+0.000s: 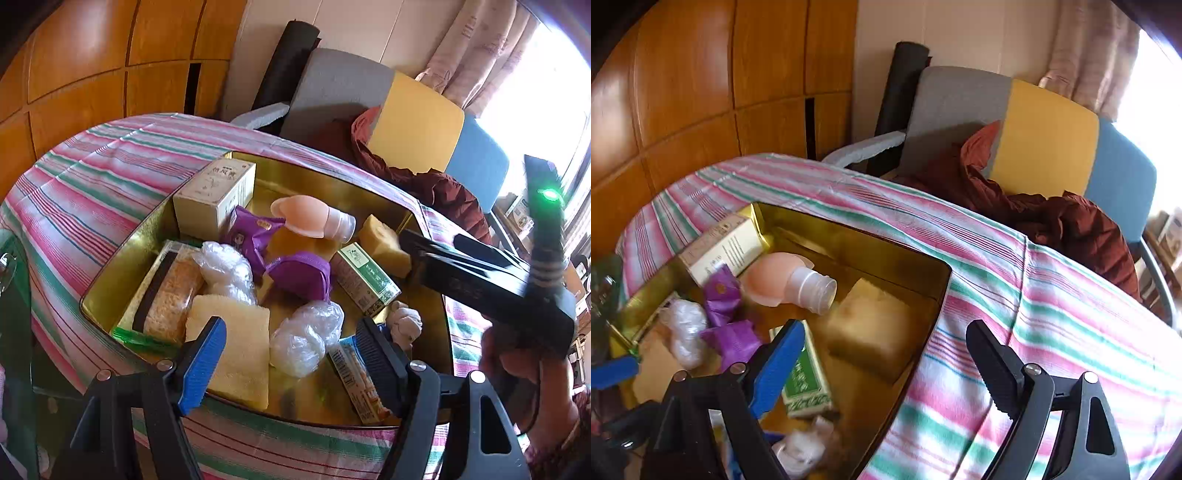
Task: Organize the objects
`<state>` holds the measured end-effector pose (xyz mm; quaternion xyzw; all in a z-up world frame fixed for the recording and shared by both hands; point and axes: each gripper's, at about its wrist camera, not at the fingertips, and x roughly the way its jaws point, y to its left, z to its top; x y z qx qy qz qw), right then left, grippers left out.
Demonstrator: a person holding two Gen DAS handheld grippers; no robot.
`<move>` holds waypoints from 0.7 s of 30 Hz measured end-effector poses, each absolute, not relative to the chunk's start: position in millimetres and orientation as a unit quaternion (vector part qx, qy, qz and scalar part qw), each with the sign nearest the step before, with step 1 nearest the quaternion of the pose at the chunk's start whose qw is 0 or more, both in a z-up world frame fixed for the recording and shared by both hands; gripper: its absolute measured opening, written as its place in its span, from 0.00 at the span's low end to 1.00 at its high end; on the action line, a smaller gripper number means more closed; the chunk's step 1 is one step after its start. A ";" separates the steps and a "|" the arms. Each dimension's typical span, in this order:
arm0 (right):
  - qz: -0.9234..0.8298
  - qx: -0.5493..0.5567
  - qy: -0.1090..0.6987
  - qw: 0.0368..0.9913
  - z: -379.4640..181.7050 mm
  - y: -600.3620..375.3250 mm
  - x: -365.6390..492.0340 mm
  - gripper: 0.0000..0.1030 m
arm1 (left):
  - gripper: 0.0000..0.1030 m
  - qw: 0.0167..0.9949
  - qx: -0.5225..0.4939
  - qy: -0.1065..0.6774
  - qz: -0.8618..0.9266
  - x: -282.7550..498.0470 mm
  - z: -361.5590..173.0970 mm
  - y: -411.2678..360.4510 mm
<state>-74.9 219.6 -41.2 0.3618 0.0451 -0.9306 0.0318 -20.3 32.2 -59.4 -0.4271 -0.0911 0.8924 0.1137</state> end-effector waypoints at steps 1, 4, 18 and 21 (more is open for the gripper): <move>-0.932 0.360 0.037 0.032 -39.8 220.3 -69.3 0.88 | 0.72 0.113 -0.429 -0.090 0.892 -20.7 -60.0 32.4; -0.931 0.363 0.016 0.033 -36.7 219.8 -54.7 0.89 | 0.72 0.114 -0.431 -0.090 0.890 -21.2 -60.6 32.5; -0.912 0.409 -0.036 0.016 -24.6 200.7 -17.9 1.00 | 0.72 0.077 -0.415 -0.080 0.903 -20.5 -43.0 14.2; -0.914 0.405 -0.027 0.003 -19.6 198.2 -12.3 1.00 | 0.72 0.061 -0.420 -0.069 0.903 -21.8 -39.8 11.4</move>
